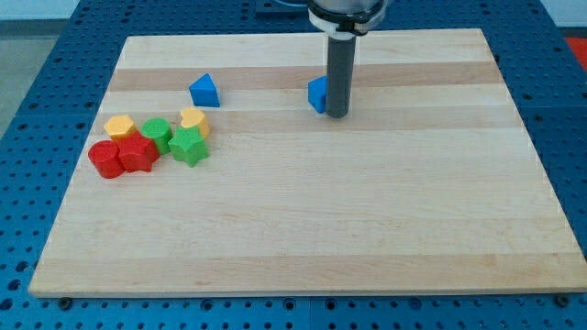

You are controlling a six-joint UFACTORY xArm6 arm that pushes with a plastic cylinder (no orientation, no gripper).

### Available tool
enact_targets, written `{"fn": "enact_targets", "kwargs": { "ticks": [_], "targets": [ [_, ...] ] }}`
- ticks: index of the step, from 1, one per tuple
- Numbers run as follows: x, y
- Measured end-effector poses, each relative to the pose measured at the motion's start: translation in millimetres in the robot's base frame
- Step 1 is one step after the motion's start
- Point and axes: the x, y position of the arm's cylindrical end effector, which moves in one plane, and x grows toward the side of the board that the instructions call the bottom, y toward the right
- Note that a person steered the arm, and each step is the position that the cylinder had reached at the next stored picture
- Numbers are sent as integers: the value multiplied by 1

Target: Move the yellow heart to the top right of the green circle

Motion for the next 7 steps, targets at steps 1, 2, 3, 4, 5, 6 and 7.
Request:
{"fn": "enact_targets", "kwargs": {
  "ticks": [1,2,3,4,5,6,7],
  "targets": [
    [2,-12],
    [-25,-44],
    [-35,-51],
    [-15,-55],
    [0,-89],
    [0,-133],
    [-6,-151]
  ]
}}
